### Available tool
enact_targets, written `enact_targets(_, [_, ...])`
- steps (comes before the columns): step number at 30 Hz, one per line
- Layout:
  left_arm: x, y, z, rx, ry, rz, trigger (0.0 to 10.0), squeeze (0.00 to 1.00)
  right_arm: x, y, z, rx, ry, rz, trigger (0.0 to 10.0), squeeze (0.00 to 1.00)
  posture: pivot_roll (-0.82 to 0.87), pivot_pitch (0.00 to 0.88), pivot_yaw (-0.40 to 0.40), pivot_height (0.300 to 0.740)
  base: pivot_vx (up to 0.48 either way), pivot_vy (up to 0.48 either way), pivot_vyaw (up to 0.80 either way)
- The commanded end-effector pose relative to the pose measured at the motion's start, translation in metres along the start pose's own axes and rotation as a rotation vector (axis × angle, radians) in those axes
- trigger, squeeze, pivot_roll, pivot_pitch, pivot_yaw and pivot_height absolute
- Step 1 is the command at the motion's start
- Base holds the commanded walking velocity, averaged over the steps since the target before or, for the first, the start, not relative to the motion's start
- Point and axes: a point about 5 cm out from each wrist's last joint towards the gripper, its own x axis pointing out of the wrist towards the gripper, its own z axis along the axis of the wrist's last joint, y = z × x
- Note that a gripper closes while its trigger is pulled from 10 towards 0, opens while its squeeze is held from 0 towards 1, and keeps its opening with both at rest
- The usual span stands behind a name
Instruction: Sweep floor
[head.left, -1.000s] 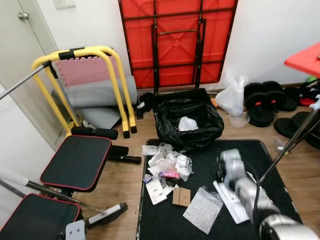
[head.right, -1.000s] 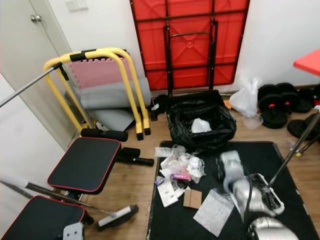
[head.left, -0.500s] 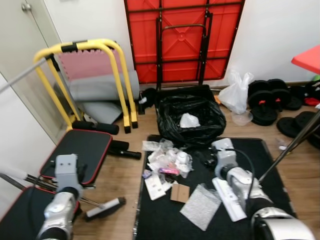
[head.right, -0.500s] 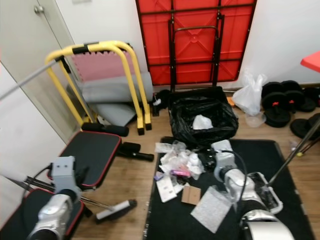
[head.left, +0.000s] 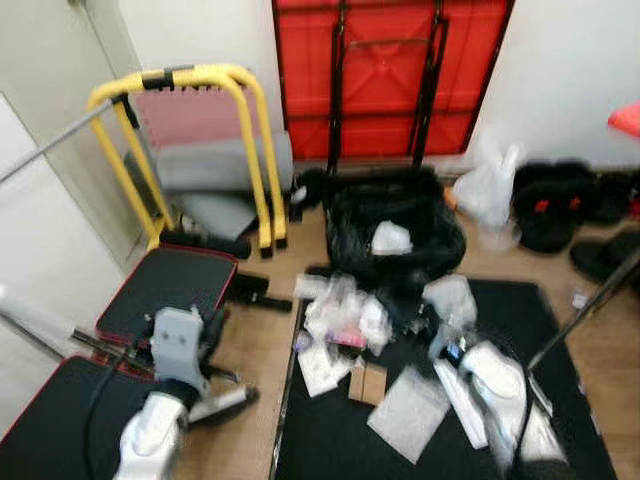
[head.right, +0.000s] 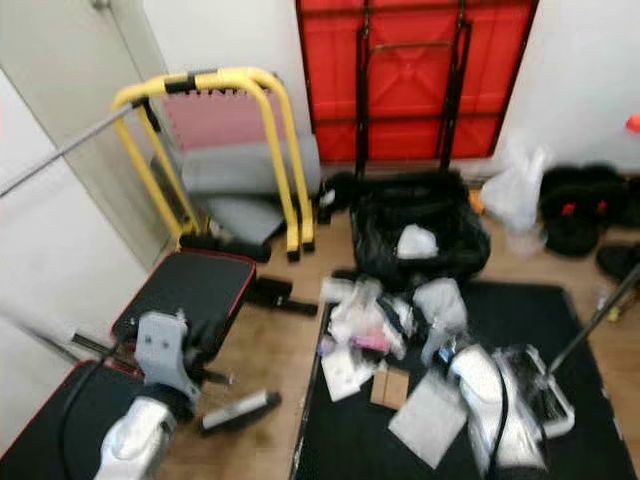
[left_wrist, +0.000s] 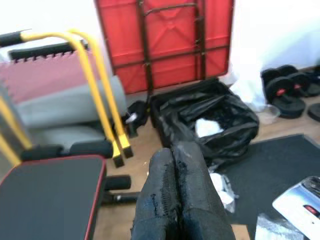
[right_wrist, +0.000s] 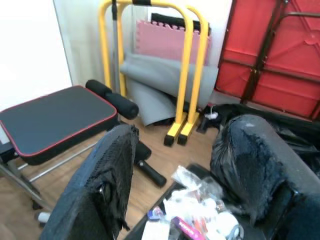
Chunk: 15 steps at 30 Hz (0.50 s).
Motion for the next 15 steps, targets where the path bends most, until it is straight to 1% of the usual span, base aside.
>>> enact_targets(1, [-0.005,-0.007,0.002,0.028,0.016,-0.003,10.0,0.0,-0.002,0.011,0.005,0.001,-0.009,0.028,10.0,0.0,-0.04,0.0,0.034,0.74,0.0,0.0,0.0])
enact_targets(2, [-0.006,-0.009,0.005,0.034,0.014,-0.002,10.0,0.0,-0.005,0.014,0.007,0.0,-0.013,0.032,10.0,0.0,-0.04,0.0,0.035,0.74,0.0,0.0,0.0])
enact_targets(4, [-0.006,-0.011,0.006,0.027,0.015,0.002,10.0,0.0,-0.005,0.015,0.008,-0.015,-0.018,0.036,10.0,0.0,-0.04,0.0,0.034,0.74,0.0,0.0,0.0])
enact_targets(9, [-0.004,-0.014,0.01,0.028,0.034,-0.001,10.0,0.0,-0.003,0.015,0.012,-0.025,-0.016,0.044,10.0,0.0,-0.03,0.0,0.028,0.74,0.0,0.0,0.8])
enact_targets(11, [-0.003,-0.014,0.014,0.023,0.057,0.004,10.0,0.0,-0.001,0.017,0.019,-0.02,-0.01,0.052,10.0,0.0,-0.03,0.0,0.025,0.74,0.0,0.0,0.8])
enact_targets(15, [-0.003,-0.015,0.018,0.029,0.076,0.01,10.0,0.0,0.001,0.019,0.025,-0.015,-0.004,0.057,10.0,0.0,-0.03,0.0,0.027,0.74,0.0,0.0,0.8])
